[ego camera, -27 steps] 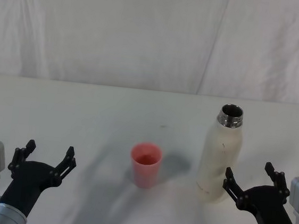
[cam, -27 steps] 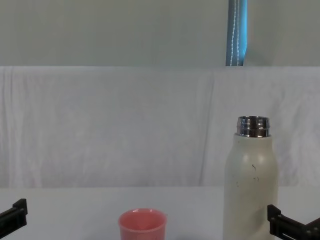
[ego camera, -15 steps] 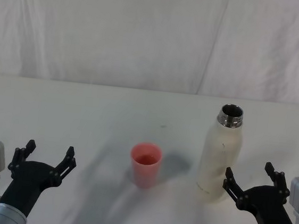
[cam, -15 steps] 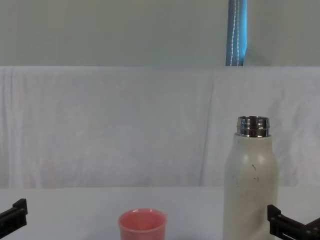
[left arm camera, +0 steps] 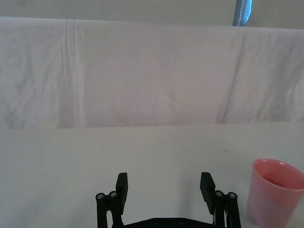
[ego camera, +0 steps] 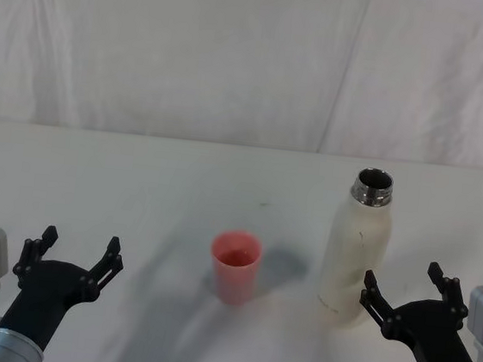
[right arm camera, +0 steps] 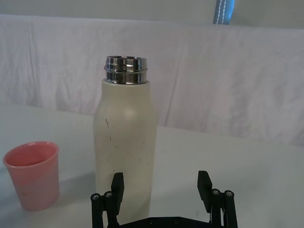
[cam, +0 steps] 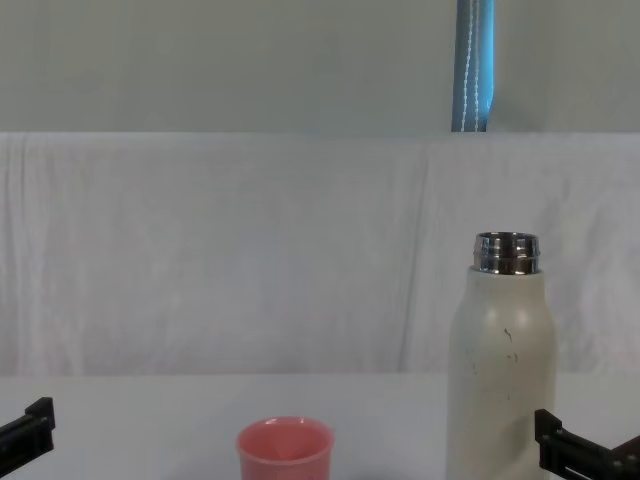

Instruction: Grasp the thermos with one hand and pour water into the cup lid.

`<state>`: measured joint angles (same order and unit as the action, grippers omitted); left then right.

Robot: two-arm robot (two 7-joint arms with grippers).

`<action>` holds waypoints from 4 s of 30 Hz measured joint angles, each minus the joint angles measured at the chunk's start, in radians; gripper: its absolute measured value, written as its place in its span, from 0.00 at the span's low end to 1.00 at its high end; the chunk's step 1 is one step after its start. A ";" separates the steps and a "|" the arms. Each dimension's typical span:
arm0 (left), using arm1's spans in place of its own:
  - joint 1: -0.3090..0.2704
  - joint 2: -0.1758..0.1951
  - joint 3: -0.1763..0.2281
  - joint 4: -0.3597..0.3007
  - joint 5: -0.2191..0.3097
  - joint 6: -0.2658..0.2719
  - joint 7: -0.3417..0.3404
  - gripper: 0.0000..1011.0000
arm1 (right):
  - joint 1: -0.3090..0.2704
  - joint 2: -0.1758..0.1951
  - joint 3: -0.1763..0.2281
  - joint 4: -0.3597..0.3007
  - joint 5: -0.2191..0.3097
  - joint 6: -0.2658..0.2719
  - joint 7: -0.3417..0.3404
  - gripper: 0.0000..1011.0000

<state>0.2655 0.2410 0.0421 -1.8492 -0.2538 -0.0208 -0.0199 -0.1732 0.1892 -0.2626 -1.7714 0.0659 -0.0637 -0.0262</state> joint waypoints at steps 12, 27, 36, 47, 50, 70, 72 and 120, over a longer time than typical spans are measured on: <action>0.000 0.000 0.000 0.000 0.000 0.000 0.000 0.99 | 0.000 0.000 0.000 0.000 0.000 0.000 0.000 0.99; 0.000 0.000 0.000 0.000 0.000 0.000 0.000 0.99 | -0.005 -0.016 0.022 -0.008 0.011 -0.004 0.038 0.99; 0.000 0.000 0.000 0.000 0.000 0.000 0.000 0.99 | -0.009 -0.022 0.032 -0.012 0.003 -0.004 0.086 0.99; 0.000 0.000 0.000 0.000 0.000 0.000 0.000 0.99 | 0.010 -0.024 0.037 0.002 -0.015 -0.009 0.151 0.99; 0.000 0.000 0.000 0.000 0.000 0.000 0.000 0.99 | 0.018 -0.028 0.037 0.010 -0.018 -0.009 0.163 0.99; 0.000 0.000 0.000 0.000 0.000 0.000 0.000 0.99 | 0.073 -0.056 0.031 0.048 -0.022 -0.010 0.188 0.99; 0.000 0.000 0.000 0.000 0.000 0.000 0.000 0.99 | 0.073 -0.056 0.028 0.048 -0.022 -0.010 0.192 0.99; 0.000 0.000 0.000 0.000 0.000 0.000 0.000 0.99 | 0.151 -0.096 0.015 0.143 -0.027 -0.010 0.174 0.99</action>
<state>0.2655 0.2410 0.0421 -1.8492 -0.2538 -0.0207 -0.0199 -0.0219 0.0934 -0.2475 -1.6286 0.0391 -0.0740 0.1482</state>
